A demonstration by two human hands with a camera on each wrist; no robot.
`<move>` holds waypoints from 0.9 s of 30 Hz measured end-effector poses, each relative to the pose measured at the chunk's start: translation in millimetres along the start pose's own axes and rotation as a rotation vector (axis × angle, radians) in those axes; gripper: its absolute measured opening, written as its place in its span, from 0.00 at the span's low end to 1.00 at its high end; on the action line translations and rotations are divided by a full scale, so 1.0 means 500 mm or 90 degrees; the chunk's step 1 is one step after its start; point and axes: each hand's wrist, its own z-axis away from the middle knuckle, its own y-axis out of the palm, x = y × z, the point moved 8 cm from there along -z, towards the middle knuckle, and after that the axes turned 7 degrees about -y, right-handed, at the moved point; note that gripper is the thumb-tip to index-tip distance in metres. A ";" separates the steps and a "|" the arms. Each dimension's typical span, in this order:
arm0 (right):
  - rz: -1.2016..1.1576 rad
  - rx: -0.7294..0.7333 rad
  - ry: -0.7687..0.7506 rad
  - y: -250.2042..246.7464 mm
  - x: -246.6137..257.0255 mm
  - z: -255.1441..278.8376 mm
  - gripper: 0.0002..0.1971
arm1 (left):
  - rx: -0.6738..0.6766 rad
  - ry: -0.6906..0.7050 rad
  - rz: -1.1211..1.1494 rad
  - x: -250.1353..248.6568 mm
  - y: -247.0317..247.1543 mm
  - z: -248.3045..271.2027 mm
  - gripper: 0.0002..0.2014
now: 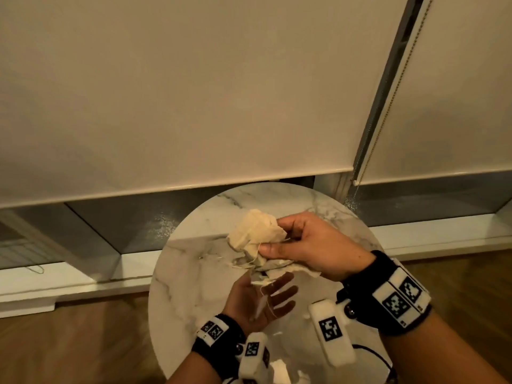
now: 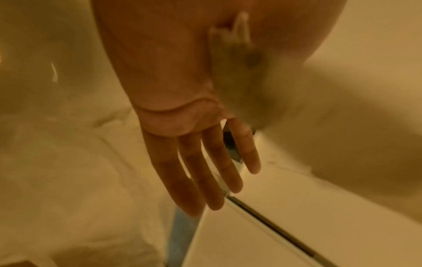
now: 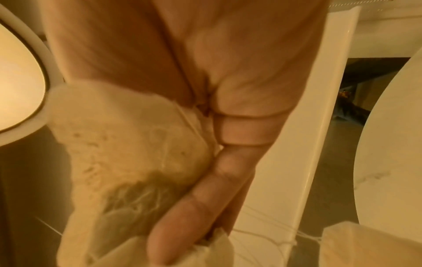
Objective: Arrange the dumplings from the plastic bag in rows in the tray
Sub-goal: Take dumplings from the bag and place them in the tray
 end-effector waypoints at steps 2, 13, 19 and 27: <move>0.045 0.003 0.009 0.021 -0.013 -0.033 0.12 | 0.020 0.015 0.056 -0.029 -0.014 0.022 0.24; 0.406 0.032 0.097 0.108 -0.194 -0.149 0.05 | 0.103 0.022 0.119 -0.140 -0.095 0.078 0.35; 0.477 0.006 0.127 0.147 -0.264 -0.169 0.06 | 0.027 0.000 0.076 -0.152 -0.158 0.068 0.28; 0.682 -0.063 0.115 0.196 -0.300 -0.189 0.15 | 0.055 -0.019 0.110 -0.172 -0.194 0.068 0.23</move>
